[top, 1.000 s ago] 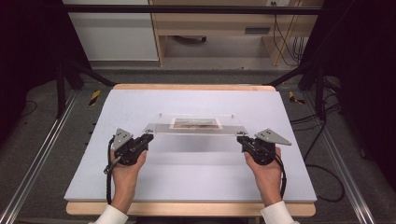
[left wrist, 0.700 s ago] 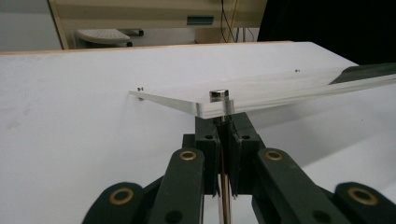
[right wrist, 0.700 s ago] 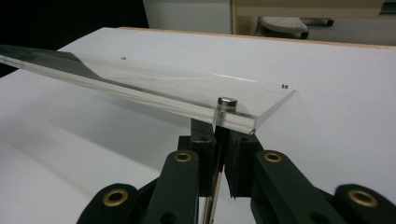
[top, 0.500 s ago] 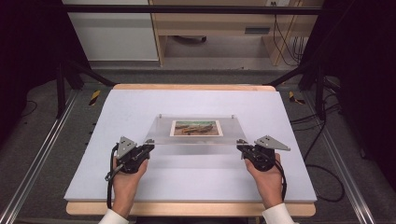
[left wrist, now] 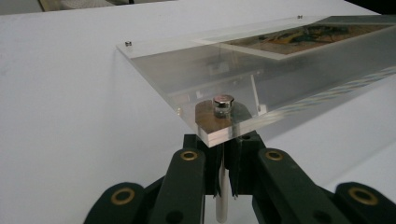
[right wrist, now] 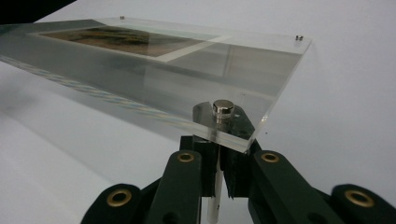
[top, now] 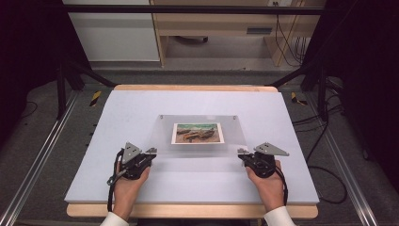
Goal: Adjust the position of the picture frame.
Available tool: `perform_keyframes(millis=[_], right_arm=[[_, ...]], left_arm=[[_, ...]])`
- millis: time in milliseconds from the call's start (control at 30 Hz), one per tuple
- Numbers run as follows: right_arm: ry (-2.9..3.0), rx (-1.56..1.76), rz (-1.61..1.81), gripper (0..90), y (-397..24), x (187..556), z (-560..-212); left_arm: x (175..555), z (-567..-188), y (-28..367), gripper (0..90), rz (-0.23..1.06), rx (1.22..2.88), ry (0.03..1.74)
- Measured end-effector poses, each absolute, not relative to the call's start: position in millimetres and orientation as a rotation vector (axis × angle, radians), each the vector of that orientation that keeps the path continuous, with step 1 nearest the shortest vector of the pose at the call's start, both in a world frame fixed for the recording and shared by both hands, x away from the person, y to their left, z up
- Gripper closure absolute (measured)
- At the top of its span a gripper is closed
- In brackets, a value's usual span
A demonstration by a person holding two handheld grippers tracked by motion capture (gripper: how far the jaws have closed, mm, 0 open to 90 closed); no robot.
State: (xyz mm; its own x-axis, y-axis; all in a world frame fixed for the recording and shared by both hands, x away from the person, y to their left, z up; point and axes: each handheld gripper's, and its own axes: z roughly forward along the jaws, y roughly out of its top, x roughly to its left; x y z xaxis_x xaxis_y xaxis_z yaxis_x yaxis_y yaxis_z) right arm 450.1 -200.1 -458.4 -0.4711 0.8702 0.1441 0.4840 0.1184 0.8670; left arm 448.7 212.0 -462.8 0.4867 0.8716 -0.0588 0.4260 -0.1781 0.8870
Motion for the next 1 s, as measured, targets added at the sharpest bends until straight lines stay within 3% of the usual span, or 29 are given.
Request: perform_keyframes(millis=[1000], right_arm=[[2.079,1.350,1.197,84.7,-194,450,-474]], left_arm=[[451,-480,212,83.8,0.588,1.820,1.122]])
